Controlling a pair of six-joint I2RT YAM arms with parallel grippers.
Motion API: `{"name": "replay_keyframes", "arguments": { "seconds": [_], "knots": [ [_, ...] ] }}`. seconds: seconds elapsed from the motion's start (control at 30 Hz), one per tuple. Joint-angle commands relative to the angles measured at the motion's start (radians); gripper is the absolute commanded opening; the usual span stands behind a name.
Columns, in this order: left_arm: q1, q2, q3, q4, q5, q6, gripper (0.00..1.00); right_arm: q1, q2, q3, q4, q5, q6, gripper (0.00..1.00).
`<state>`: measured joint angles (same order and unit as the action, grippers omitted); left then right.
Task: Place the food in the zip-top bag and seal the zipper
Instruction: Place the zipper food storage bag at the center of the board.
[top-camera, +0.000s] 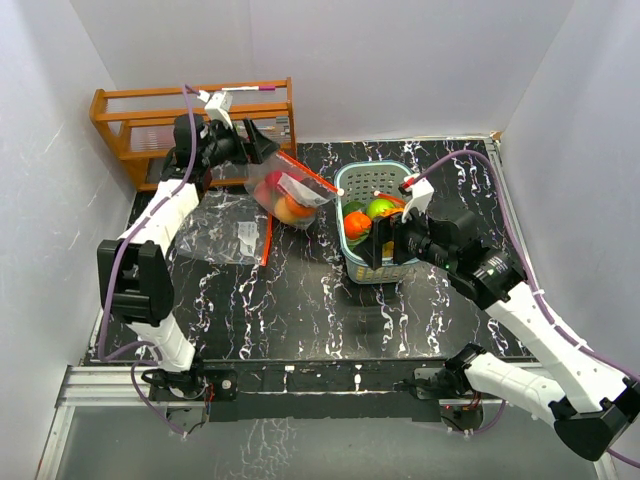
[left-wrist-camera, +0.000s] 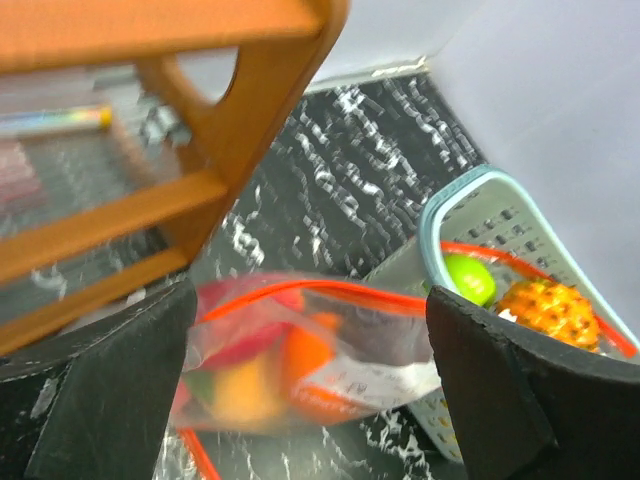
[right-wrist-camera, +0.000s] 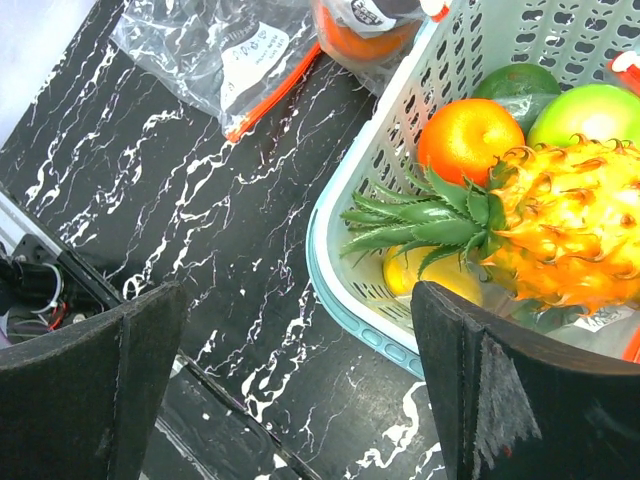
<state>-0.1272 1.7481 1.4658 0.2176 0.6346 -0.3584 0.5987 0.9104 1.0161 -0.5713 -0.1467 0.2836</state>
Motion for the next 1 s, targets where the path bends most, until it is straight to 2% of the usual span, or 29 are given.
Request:
{"name": "replay_keyframes", "arguments": {
  "seconds": [0.0, 0.1, 0.23, 0.33, 0.43, 0.53, 0.6, 0.77, 0.97],
  "knots": [
    [0.004, -0.154, -0.147, -0.030, -0.124, 0.064, 0.97, -0.005, -0.020, -0.008, 0.053, 0.031, 0.006, 0.99],
    [0.011, -0.260, -0.273, -0.020, -0.149, 0.074, 0.97, -0.005, -0.017, -0.006, 0.056, 0.050, 0.007, 0.98],
    [0.012, -0.356, -0.360, -0.117, -0.143, 0.102, 0.97, -0.006, -0.010, 0.035, 0.036, 0.133, 0.004, 0.99],
    [0.010, -0.422, -0.440, -0.171, -0.136, 0.095, 0.91, -0.005, -0.009, 0.071, 0.026, 0.190, -0.008, 0.99],
    [0.005, -0.479, -0.512, -0.226, -0.286, 0.120, 0.91, -0.005, -0.005, 0.085, 0.024, 0.196, -0.010, 0.98],
    [0.006, -0.535, -0.541, -0.251, -0.512, 0.125, 0.96, -0.005, -0.012, 0.075, 0.029, 0.177, 0.007, 0.98],
    [0.007, -0.575, -0.533, -0.257, -0.611, 0.097, 0.97, -0.005, -0.026, 0.056, 0.033, 0.168, 0.019, 0.98],
    [0.013, -0.607, -0.526, -0.265, -0.777, 0.103, 0.97, -0.006, -0.078, 0.017, 0.033, 0.164, 0.037, 0.98],
    [0.045, -0.569, -0.443, -0.265, -0.689, 0.026, 0.97, -0.005, -0.115, 0.012, -0.011, 0.172, 0.036, 0.98]
  ]
}}
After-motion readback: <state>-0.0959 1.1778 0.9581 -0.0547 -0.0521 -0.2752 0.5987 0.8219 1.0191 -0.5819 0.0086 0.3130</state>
